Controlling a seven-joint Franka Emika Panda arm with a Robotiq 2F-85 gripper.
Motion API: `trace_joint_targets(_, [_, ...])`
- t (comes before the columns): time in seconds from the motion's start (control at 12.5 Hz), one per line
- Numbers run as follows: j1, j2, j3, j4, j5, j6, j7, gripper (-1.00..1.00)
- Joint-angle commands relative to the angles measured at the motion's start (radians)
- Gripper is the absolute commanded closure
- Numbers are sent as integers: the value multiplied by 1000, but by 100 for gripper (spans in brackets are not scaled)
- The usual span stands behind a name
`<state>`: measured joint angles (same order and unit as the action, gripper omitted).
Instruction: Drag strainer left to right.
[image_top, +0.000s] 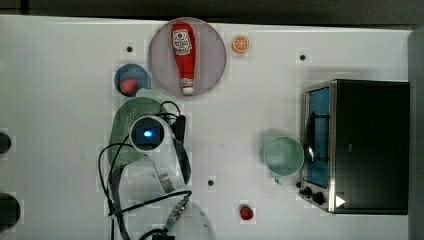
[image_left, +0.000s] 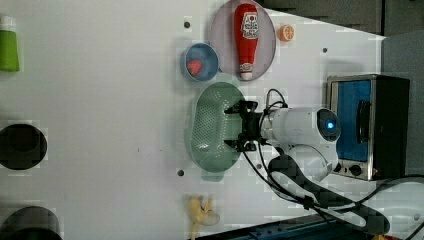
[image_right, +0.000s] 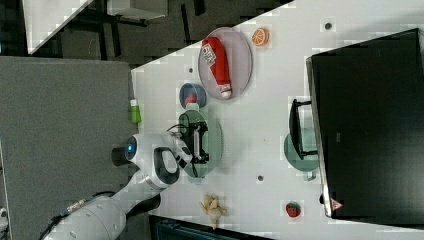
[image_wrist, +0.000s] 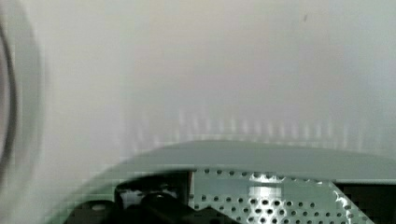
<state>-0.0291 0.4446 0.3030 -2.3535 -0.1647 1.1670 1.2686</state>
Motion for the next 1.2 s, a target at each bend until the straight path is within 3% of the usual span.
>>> trace_joint_targets(0.08, [-62,-45,-29,-39,-6,-6,-121,-100])
trace_joint_targets(1.2, [-132,-66,-319,-50,-6,32,-479,-100])
